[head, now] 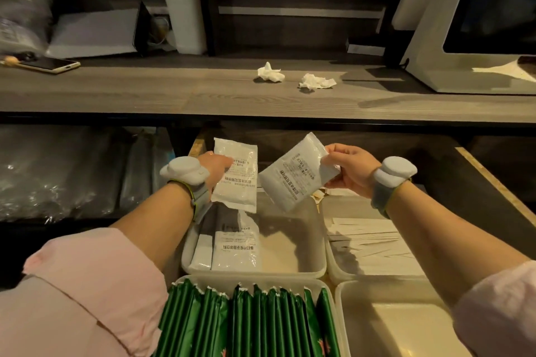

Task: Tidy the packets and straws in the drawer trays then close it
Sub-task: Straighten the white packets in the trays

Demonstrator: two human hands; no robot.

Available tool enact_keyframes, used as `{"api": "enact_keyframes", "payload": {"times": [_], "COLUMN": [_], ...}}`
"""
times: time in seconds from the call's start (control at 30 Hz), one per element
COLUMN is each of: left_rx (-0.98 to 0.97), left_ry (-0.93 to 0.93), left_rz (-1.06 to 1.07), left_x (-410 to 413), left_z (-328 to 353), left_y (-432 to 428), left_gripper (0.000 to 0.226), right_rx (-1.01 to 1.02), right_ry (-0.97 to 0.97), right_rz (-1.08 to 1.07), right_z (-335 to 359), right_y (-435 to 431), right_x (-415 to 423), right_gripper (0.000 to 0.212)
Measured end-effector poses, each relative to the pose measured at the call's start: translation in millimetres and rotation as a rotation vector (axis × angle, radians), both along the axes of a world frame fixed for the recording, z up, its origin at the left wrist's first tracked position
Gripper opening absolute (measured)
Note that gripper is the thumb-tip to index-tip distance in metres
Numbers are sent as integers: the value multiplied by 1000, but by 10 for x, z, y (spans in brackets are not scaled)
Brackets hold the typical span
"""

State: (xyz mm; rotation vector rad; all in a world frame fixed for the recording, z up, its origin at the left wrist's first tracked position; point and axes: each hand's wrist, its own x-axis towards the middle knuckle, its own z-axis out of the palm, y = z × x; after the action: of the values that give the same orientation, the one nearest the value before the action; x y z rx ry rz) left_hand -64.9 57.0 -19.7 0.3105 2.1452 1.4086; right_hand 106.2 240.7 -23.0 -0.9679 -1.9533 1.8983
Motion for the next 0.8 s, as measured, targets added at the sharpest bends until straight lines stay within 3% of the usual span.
{"api": "enact_keyframes", "payload": {"times": [0.1,0.2,0.3,0.4,0.5,0.6,0.63,0.73,0.8], "left_rx": [42,34,126,240,340,221,198,74,-42], "left_ry": [-39,-138,-406,-477,-415,-230,-209,-129,-122], "left_rz": [16,43,114,142,115,114,99,13,-104], "left_x": [50,149,314,422,480,435,401,333,322], "left_z": [36,18,-40,-95,-135,-105,-91,-31,-10], "left_y": [-25,-60,-59,-12,22,-19,-30,-78,-87], "left_gripper": [42,15,26,22,28,29,34,36,30], "right_rx": [-46,-212,-493,-617,-403,-77,18,466,598], "right_ry": [39,108,124,80,-69,-381,-446,-476,-409], "right_rz": [-101,-214,-282,-255,-140,125,180,72,99], "right_z": [48,81,53,18,-64,-15,14,53,95], "right_y": [-26,-137,-359,-612,-779,-831,-802,-638,-651], "right_x": [-44,-148,-206,-258,-282,-162,-133,-132,-162], "right_gripper": [12,23,25,13,17,12,19,51,50]}}
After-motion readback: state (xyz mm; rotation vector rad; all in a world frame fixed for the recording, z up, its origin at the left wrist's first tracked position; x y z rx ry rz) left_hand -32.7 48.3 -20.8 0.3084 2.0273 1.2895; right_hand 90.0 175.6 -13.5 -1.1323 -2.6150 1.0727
